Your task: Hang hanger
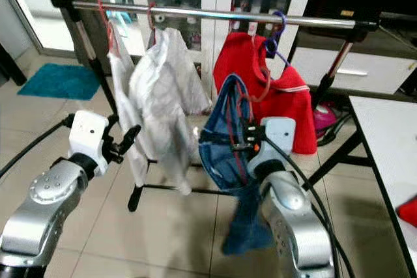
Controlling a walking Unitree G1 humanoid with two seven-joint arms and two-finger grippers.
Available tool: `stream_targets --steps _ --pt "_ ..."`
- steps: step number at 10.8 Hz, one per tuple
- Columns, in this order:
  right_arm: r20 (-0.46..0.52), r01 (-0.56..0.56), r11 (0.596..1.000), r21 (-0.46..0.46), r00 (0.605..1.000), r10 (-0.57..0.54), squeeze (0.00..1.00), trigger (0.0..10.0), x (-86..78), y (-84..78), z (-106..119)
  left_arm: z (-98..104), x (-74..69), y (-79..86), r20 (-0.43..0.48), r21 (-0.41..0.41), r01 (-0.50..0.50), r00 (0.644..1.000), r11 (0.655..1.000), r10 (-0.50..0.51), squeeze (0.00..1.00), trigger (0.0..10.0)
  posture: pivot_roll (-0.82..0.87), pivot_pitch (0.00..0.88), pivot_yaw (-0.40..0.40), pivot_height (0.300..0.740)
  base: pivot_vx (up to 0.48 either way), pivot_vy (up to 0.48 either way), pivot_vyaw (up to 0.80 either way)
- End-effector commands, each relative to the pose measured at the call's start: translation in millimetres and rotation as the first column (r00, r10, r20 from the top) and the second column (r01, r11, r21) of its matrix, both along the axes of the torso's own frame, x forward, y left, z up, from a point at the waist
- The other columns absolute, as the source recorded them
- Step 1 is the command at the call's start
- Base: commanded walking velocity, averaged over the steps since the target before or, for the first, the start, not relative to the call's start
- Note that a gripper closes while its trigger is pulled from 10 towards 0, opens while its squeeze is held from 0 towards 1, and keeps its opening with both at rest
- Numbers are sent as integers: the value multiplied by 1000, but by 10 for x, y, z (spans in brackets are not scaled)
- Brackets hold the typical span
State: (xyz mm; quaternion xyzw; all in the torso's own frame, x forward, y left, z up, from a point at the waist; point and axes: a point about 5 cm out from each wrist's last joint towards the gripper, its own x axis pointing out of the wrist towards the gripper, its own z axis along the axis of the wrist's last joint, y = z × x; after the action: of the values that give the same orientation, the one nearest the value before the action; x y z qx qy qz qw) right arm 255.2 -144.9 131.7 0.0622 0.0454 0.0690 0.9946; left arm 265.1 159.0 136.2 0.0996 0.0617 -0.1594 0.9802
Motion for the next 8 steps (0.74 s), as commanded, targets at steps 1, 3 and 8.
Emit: stream_targets --steps 1,3,8 --pt "38 5 1000 -1 999 -5 0 10000 51 13 104 -4 -22 36 -9 16 -9 1000 1000 9 0 10000 54 0 8 740 364 0 0" --pt "58 -5 1000 22 998 4 0 10000 63 39 146 19 -19 39 -2 21 -5 1000 1000 5 0 10000 56 0 12 740 369 0 0" --pt "56 21 999 -31 998 -19 0 10000 91 29 165 56 17 3 5 24 18 1000 1000 -19 0 10000 47 0 29 740 380 0 0"
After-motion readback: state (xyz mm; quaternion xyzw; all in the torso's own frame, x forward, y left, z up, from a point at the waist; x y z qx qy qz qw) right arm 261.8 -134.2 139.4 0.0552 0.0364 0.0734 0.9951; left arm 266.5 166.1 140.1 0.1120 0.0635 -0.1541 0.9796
